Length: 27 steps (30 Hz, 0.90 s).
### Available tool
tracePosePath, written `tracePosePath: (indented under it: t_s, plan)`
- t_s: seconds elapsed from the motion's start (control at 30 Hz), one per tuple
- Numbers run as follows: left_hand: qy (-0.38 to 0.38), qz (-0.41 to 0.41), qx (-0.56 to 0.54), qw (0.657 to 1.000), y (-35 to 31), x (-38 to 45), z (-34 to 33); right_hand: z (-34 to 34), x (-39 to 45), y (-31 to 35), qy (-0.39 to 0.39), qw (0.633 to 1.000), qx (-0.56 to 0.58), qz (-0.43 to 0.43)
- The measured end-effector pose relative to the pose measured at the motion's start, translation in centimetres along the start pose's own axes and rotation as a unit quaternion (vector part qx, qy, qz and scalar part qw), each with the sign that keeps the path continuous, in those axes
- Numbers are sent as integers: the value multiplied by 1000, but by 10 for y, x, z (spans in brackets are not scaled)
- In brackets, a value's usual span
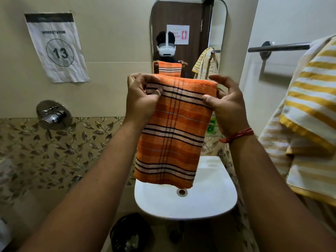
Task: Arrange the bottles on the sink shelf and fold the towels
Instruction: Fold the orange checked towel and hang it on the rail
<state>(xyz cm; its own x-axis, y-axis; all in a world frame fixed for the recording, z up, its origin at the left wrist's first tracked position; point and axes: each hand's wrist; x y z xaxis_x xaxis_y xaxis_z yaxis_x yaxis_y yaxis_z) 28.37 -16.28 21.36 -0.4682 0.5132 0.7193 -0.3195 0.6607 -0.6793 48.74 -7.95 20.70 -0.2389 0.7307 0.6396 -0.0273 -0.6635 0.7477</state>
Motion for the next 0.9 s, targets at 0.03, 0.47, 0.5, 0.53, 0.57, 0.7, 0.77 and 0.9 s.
tracePosePath:
  t_s: [0.03, 0.47, 0.5, 0.53, 0.57, 0.7, 0.77, 0.9]
  plan:
    - [7, -20, 25, 999, -1, 2, -1, 1, 0, 1, 5, 999, -43, 23]
    - [1, -126, 180, 976, 1, 7, -14, -5, 10, 19, 16, 920, -376, 108]
    - [11, -146, 204, 968, 3, 8, -13, -5, 10, 19, 17, 914, -391, 110]
    - [22, -160, 225, 961, 6, 8, -10, -4, 10, 19, 19, 906, -407, 111]
    - [36, -167, 244, 955, 8, 8, -7, -4, 10, 18, 22, 897, -427, 115]
    - [80, -164, 340, 922, 19, 9, 1, -1, 14, 14, 38, 852, -509, 115]
    - [72, -139, 344, 926, 22, 10, 4, 5, 20, 14, 77, 891, -441, 81]
    - [60, 6, 55, 997, 14, 13, 3, 12, 27, 14, 115, 988, -101, 16]
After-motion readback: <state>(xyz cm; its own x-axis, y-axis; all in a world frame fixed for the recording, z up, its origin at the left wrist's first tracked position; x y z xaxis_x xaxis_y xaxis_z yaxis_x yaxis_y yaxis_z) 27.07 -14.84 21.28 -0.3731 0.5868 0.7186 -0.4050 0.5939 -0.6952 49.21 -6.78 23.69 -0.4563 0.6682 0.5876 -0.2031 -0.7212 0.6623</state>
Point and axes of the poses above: each hand's wrist, its own x-axis towards the middle knuckle, its own z-axis out of the back of the hand, y = z × x, and after that the axes turned 14 degrees about -x, right-handed
